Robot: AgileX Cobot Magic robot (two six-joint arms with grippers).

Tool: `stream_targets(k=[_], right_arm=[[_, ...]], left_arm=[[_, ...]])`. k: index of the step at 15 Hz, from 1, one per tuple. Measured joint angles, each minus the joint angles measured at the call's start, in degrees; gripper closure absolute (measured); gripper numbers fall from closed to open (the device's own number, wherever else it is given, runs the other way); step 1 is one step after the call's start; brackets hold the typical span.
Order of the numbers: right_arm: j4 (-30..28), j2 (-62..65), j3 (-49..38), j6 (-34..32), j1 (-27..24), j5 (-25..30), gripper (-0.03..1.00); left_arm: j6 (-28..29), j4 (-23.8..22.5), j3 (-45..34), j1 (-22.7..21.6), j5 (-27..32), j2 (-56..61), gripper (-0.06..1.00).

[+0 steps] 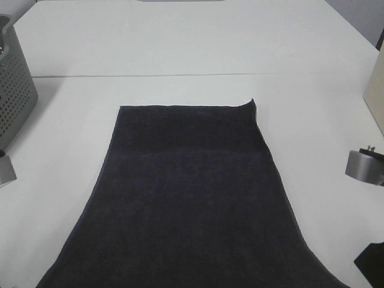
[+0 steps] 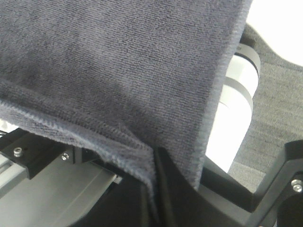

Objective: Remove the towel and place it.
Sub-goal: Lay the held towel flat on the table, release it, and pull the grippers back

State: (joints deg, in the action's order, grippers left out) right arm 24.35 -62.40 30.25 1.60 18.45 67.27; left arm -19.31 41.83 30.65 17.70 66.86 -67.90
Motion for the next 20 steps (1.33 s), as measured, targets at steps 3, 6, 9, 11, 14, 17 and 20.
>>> stream_targets(k=[3, 6, 9, 11, 14, 17, 20], right_arm=[[0.0, -0.7, -0.5, 0.0, 0.0, 0.0, 0.96], [0.1, -5.3, -0.5, 0.4, 0.0, -0.1, 0.96], [1.6, -9.2, -0.5, 2.4, 0.0, -0.1, 0.96], [3.0, -10.4, -0.5, 3.7, 0.0, -0.1, 0.96], [3.4, -12.8, -0.5, 5.0, 0.0, -0.1, 0.96], [3.8, -16.9, -0.5, 5.7, 0.0, -0.1, 0.96], [4.5, -21.2, -0.4, 7.8, -0.1, -0.1, 0.96]], left_arm=[[0.7, 0.5, -0.7, -0.1, 0.0, 0.0, 0.94], [1.3, 0.5, -0.7, -0.1, 0.0, 0.0, 0.94], [3.2, -1.1, -0.9, -0.1, 0.0, -0.1, 0.94], [5.7, -2.5, -0.9, -0.1, 0.0, -1.8, 0.94], [7.3, -2.5, -0.9, -0.1, 0.1, -9.2, 0.94], [7.4, -2.4, -0.3, -0.1, 0.5, -16.6, 0.94], [7.6, -4.5, 3.4, -0.1, 1.1, -21.0, 0.94]])
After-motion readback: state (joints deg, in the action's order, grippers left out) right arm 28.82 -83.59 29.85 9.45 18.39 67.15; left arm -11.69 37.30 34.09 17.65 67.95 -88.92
